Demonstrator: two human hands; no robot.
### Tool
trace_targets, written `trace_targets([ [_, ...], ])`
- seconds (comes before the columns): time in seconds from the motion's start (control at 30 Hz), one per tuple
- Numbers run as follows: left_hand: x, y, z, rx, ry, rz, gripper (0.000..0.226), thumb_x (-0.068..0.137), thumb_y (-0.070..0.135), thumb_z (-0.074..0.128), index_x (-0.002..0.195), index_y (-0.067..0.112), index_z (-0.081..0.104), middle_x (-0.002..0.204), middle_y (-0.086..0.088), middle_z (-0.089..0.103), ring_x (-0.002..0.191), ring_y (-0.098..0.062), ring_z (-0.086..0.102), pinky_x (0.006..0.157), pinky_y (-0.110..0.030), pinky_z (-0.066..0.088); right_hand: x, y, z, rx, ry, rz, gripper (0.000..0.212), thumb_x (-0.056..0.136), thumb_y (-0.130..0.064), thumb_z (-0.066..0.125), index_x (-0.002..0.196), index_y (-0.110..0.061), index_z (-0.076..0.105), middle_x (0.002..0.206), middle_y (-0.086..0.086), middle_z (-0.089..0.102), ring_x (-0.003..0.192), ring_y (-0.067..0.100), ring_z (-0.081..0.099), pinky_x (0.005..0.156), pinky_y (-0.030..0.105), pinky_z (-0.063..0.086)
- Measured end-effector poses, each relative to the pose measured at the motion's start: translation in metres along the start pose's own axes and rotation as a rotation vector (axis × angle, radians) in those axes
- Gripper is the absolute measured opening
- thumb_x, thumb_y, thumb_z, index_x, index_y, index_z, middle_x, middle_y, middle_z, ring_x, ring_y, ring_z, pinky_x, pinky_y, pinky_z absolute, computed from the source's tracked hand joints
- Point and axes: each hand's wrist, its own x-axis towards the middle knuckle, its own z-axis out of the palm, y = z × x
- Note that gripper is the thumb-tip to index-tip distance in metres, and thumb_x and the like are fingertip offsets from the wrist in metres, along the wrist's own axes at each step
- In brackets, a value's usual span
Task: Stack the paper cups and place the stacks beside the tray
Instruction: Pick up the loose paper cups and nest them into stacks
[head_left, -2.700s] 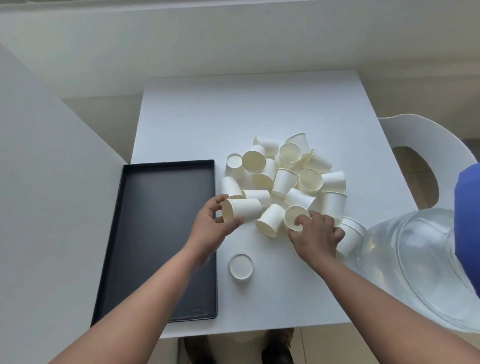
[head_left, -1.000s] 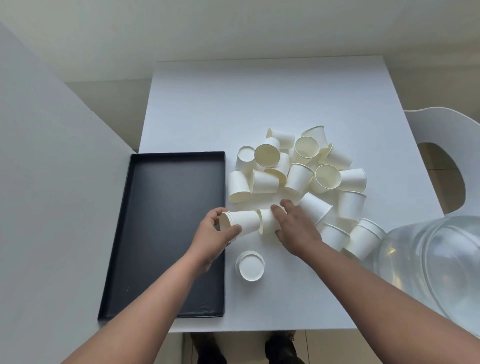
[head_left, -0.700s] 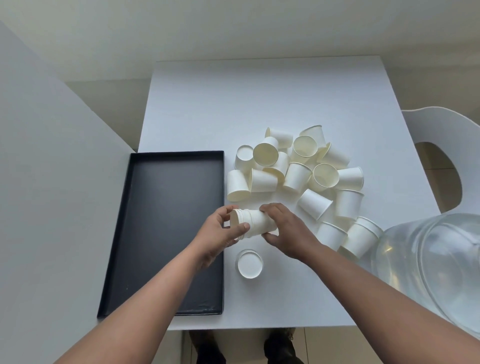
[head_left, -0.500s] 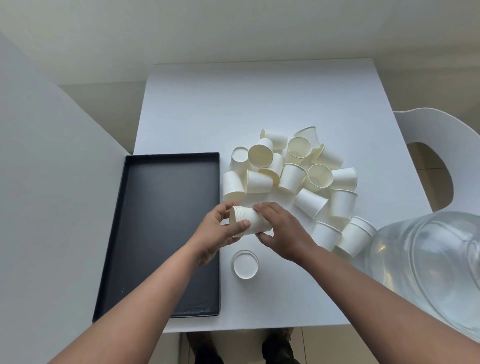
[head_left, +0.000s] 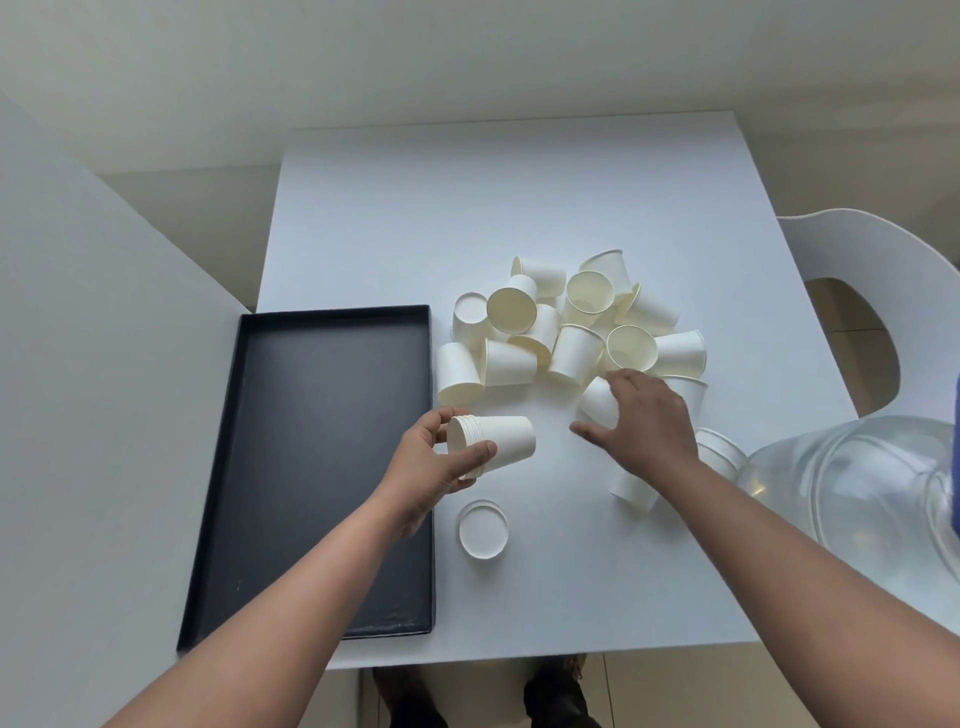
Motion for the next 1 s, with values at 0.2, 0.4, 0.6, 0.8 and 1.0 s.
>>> trace_targets([
  [0.2, -0.002, 0.000, -0.001, -0.020, 0.006, -0.005, 0.050, 0.076, 0.017, 0.093, 0.117, 0.029, 0.069, 0.121, -0.004, 0.068, 0.095, -0.018, 0.074, 0.077, -0.035, 0.064, 0.006, 0.001, 0.011, -0.105, -0.114, -0.033, 0.055, 0.090, -0.037, 0.070, 0.138, -0.018, 0.051, 0.135, 0.004, 0.062, 0.121, 0.030, 0.057, 0.097, 0.038, 0.045],
  [0.4, -0.001, -0.002, -0.006, -0.078, 0.032, -0.015, 0.045, 0.086, 0.007, 0.085, 0.122, 0.022, 0.063, 0.118, -0.003, 0.066, 0.099, -0.021, 0.070, 0.075, -0.033, 0.064, 0.006, -0.019, 0.011, 0.238, -0.030, 0.045, 0.077, 0.082, -0.033, 0.070, 0.151, -0.025, 0.037, 0.135, 0.002, 0.054, 0.118, 0.027, 0.054, 0.091, 0.039, 0.049],
  [0.6, -0.003, 0.001, -0.002, -0.180, -0.017, -0.028, 0.045, 0.087, 0.004, 0.082, 0.124, 0.020, 0.061, 0.126, -0.009, 0.063, 0.107, -0.026, 0.069, 0.083, -0.039, 0.064, -0.008, -0.060, -0.004, 1.459, -0.071, 0.483, 0.061, 0.082, -0.028, 0.073, 0.138, -0.038, 0.050, 0.123, -0.003, 0.063, 0.099, 0.014, 0.066, 0.080, 0.030, 0.056],
  [0.8, -0.005, 0.004, 0.008, -0.198, -0.077, -0.023, 0.050, 0.088, 0.006, 0.082, 0.131, 0.014, 0.057, 0.132, -0.012, 0.063, 0.105, -0.024, 0.070, 0.092, -0.044, 0.062, -0.029, -0.078, 0.005, 1.819, -0.378, 0.599, 0.041, 0.093, -0.019, 0.073, 0.130, -0.017, 0.055, 0.114, 0.009, 0.070, 0.097, 0.028, 0.068, 0.083, 0.034, 0.060],
  [1.0, -0.007, 0.007, 0.013, -0.173, -0.105, 0.001, 0.055, 0.082, 0.011, 0.088, 0.129, 0.019, 0.061, 0.136, -0.014, 0.066, 0.100, -0.021, 0.075, 0.093, -0.043, 0.062, -0.046, -0.088, 0.009, 1.867, -0.496, 0.564, 0.062, 0.085, -0.017, 0.083, 0.134, -0.020, 0.044, 0.124, 0.014, 0.068, 0.099, 0.030, 0.071, 0.092, 0.038, 0.059],
])
